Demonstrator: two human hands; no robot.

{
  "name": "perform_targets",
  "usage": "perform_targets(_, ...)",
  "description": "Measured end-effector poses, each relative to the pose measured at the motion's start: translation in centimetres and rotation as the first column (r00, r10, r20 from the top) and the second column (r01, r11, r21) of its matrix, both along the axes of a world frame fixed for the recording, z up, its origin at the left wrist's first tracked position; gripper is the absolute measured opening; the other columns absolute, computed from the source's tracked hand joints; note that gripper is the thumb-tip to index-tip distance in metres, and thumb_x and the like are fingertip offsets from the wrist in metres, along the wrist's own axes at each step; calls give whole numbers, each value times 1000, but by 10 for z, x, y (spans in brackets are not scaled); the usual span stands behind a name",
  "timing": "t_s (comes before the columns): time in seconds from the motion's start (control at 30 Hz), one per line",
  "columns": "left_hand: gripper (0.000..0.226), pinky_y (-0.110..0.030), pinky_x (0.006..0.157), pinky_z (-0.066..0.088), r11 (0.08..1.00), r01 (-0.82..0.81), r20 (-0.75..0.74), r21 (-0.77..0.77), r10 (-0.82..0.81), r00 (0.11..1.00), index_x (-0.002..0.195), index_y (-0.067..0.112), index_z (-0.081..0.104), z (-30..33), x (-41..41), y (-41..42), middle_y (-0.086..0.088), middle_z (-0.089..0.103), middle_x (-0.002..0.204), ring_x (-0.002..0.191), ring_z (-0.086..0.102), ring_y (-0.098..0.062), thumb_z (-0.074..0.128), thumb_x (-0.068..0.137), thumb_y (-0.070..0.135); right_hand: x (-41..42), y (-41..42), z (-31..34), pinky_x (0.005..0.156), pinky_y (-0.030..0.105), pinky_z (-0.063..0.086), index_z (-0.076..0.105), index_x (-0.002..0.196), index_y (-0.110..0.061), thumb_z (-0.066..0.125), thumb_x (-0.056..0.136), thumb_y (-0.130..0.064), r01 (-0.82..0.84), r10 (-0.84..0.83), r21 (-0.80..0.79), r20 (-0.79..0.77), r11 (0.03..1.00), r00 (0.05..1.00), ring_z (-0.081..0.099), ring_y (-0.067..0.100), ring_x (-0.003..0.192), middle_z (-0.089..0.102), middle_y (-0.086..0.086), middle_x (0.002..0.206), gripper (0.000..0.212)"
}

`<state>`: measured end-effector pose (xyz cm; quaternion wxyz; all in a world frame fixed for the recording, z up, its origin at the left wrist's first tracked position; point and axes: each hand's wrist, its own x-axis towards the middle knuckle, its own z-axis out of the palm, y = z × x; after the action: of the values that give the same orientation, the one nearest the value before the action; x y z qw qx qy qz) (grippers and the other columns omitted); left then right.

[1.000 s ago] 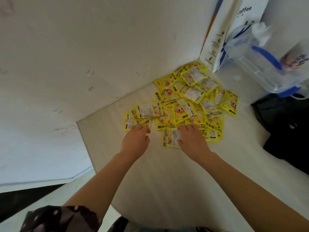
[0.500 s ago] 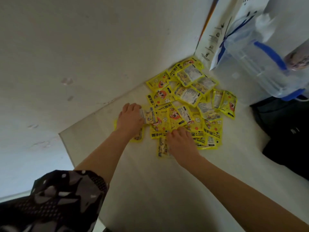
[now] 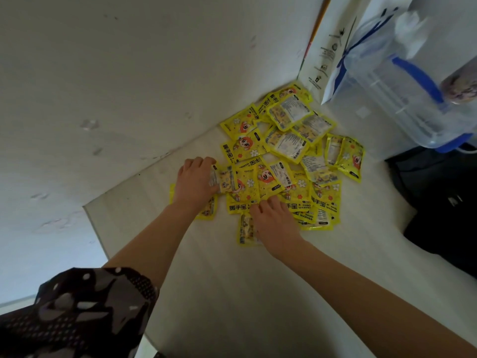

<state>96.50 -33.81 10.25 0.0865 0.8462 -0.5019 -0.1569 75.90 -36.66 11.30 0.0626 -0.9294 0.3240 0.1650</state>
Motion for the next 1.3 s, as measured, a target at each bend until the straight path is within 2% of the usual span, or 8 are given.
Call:
perform_targets(0.1, 46, -41, 87, 44, 1000, -8, -48, -23, 7, 999, 117, 16, 58, 2, -4, 6, -8, 58, 107, 102, 54, -31, 74, 74, 25, -3, 2, -1, 67, 39, 52, 64, 91, -10, 87, 39, -12, 29, -29, -5, 3, 1000, 1000, 62, 32, 80, 68, 8, 69, 57)
perform_targets(0.23, 35, -38, 74, 48, 997, -42, -96, -62, 36, 995, 109, 12, 64, 7, -12, 14, -7, 55, 103, 85, 61, -30, 71, 74, 14, -8, 7, 0, 75, 41, 50, 58, 109, -12, 85, 52, -13, 0, 0, 40, 2, 999, 1000, 62, 35, 92, 70, 7, 81, 64)
perform_targets(0.33, 40, -40, 77, 50, 996, -72, -152, -59, 62, 986, 113, 12, 63, 7, -15, 18, -8, 57, 106, 91, 60, -30, 73, 74, 16, -11, 9, 1, 65, 38, 50, 62, 90, -15, 89, 45, -16, 0, -1, 30, 9, 1000, 1000, 63, 29, 77, 67, 3, 73, 53)
perform_targets(0.47, 35, -41, 78, 52, 992, -109, -192, 63, 120, 974, 111, 19, 64, 8, -18, 22, -9, 67, 99, 96, 61, -29, 71, 77, 26, -13, 6, 7, 86, 39, 43, 58, 108, -15, 64, 84, -16, 1, -14, 121, 101, 993, 995, 54, 28, 102, 63, 4, 104, 25)
perform_targets(0.63, 16, -29, 64, 37, 986, -166, -267, -15, 156, 951, 96, 12, 67, 18, -14, 29, -2, 62, 82, 76, 51, -20, 66, 80, 15, -15, -14, 24, 79, 36, 47, 55, 108, -13, 59, 90, -31, 136, -199, 282, 209, 950, 957, 55, 26, 101, 60, 5, 105, 26)
perform_targets(1.07, 17, -28, 68, 38, 987, -143, -324, 73, 159, 933, 99, 11, 67, 31, 27, 3, -5, 64, 92, 83, 58, -24, 67, 82, 12, 37, -58, 19, 76, 40, 52, 54, 98, -8, 64, 87, -38, 425, -620, 586, 177, 690, 764, 60, 25, 86, 63, 7, 92, 34)
perform_targets(1.2, 19, -33, 71, 47, 982, -146, -336, 124, 180, 924, 101, 14, 67, 26, 36, -5, -10, 67, 97, 88, 62, -27, 68, 81, 16, 51, -62, 16, 53, 30, 32, 37, 71, -15, 63, 89, -36, 498, -663, 565, 122, 658, 738, 43, 16, 62, 40, -2, 68, 38)
perform_targets(1.3, 32, -37, 87, 45, 977, -134, -315, 167, 181, 931, 116, 15, 64, 21, 41, -8, -12, 63, 114, 106, 58, -30, 68, 84, 19, 59, -57, 11, 58, 32, 40, 38, 72, -18, 62, 90, -35, 525, -618, 464, 64, 714, 784, 51, 23, 76, 45, 0, 74, 35)
